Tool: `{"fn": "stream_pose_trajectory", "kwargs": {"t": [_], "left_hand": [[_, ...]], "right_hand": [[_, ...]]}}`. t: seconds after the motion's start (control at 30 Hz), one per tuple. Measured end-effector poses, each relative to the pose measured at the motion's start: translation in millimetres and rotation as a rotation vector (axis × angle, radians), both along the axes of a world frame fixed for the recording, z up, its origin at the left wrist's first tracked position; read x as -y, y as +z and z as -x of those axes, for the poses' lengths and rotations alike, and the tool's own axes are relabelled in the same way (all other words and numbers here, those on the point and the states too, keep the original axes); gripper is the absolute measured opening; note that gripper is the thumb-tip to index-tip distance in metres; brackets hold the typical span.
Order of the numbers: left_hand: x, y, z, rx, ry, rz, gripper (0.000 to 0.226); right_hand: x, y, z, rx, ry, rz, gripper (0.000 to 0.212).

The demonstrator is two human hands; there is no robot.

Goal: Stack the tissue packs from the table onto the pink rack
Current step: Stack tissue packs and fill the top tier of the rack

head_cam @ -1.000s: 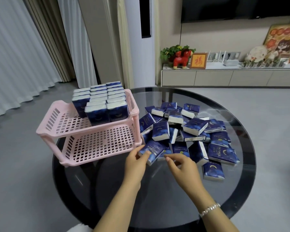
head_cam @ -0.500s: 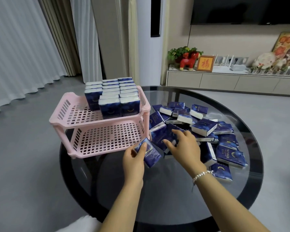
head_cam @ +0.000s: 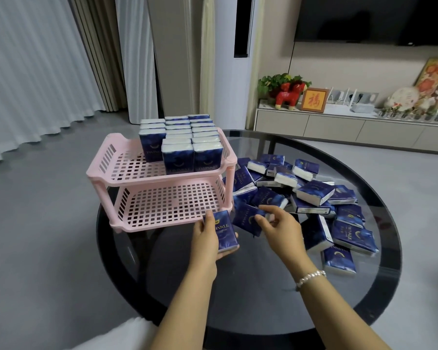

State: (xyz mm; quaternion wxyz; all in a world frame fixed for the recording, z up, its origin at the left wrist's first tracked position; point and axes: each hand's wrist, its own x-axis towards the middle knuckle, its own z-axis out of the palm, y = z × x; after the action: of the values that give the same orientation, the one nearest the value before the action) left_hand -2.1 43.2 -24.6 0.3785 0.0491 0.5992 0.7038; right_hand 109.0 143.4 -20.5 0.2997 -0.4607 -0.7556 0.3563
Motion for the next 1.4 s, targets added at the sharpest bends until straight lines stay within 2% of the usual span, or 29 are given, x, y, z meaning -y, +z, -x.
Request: {"fn": "stream_pose_trajectory", "kwargs": {"t": [0.13,0.27,0.4,0.53,0.73,0.8,0.87,0.97,1.07,1.2,1.27,1.4], "left_hand": [[4.5,10.1,-1.9,0.082,-0.119,0.041,0.026],[4.9,11.7,-4.6,0.060,-0.211,0.026,0.027],[7.2,14.2,-10.4,0.003,-0.339,-0.036,0.030],[10.7,15.2,-14.9,-0.107,-0.494,-0.132,0.022],[7.4,8.4,-12.5,-0.150,-0.465,-0.167,0.022],[5.4,8.0,-11.8,-0.148,-0.416,-0.158,0.019],[3.3,7.2,-11.0,-0.133,-0.357,-0.133,0.021],[-0.1,4.6,-10.2,-0.132,-0.298,-0.081,0.034],[-1.6,3.4,-9.7,-0.127,-0.264,-0.059,0.034],[-1.7,1.6,-6.5,-0.129,-0.227,-0.048,0.028],[-2.2,1.1,-6.2,-0.137,-0.216,-0.054,0.026],[-3.4,1.1,-8.0,-0.150,-0.226,-0.074,0.030]], "right_hand": [[-0.1,9.5,-19.7,-0.256,-0.037,0.058,0.023],[1.0,22.1,-27.8,-0.419,0.033,0.108,0.011],[6.6,29.0,-17.9,-0.378,0.187,0.130,0.010],[11.0,24.3,-4.1,-0.324,0.178,0.032,0.006],[5.6,17.2,2.1,-0.306,0.146,-0.022,0.003],[-2.9,14.8,-0.8,-0.250,0.023,-0.145,0.007],[-12.5,14.8,-4.6,-0.116,-0.073,-0.237,0.022],[-24.2,16.3,-5.2,0.157,-0.081,-0.203,0.048],[-32.1,18.3,0.8,0.360,-0.065,-0.194,0.043],[-33.8,19.0,3.0,0.398,-0.098,-0.184,0.035],[-33.8,16.9,0.9,0.332,-0.111,-0.176,0.036],[-28.6,16.1,-7.6,-0.047,-0.078,-0.008,0.030]]}}
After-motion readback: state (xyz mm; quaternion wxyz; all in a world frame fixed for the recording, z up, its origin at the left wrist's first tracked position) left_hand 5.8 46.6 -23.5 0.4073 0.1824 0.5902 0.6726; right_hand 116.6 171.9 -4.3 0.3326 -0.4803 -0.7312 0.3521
